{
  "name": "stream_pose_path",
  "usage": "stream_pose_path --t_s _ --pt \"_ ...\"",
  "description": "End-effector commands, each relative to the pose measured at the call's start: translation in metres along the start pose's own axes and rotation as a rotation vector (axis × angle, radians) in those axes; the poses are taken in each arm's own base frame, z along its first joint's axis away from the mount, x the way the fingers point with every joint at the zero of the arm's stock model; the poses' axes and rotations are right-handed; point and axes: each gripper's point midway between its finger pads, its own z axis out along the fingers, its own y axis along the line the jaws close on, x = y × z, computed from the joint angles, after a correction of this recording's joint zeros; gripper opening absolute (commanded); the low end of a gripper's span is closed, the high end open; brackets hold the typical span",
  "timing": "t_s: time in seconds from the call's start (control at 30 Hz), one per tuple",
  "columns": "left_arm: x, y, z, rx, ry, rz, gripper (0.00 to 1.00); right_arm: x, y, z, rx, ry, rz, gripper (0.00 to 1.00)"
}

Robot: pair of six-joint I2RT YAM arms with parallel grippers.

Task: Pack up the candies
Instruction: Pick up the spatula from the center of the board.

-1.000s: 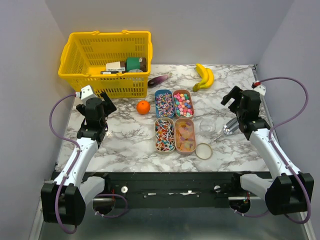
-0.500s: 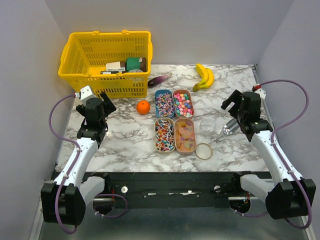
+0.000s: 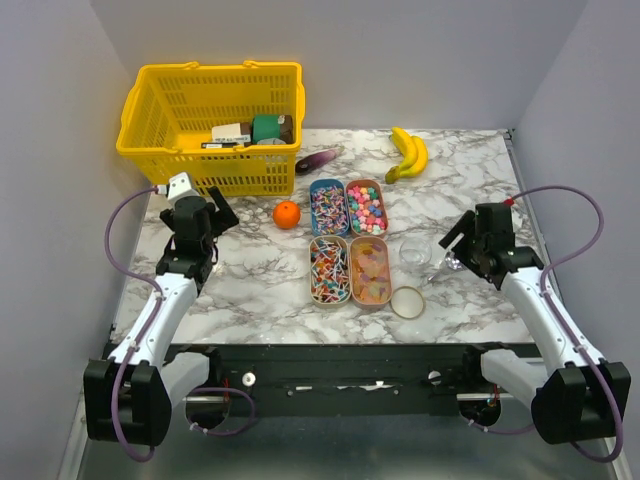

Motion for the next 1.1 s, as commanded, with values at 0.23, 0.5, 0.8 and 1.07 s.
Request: stream_pose_path --t_s 0.23,0.5,0.8,1.07 --pt "0.012 -0.021 0.003 0.128 0.044 -0.012 0.99 0.067 -0.041 0.018 0.146 0.207 0.028 0.77" --pt "0.013 -0.027 0.002 0.159 0.051 -0.017 0.99 0.062 -0.045 0.040 0.217 0.160 0.115 0.63" --pt "0.015 -0.034 0.004 0.183 0.074 -0.026 0.99 0.066 -0.045 0.066 0.253 0.173 0.121 0.54" --pt "0.018 -0.044 0.005 0.216 0.111 -0.056 0.99 0.068 -0.049 0.076 0.266 0.174 0.079 0.41"
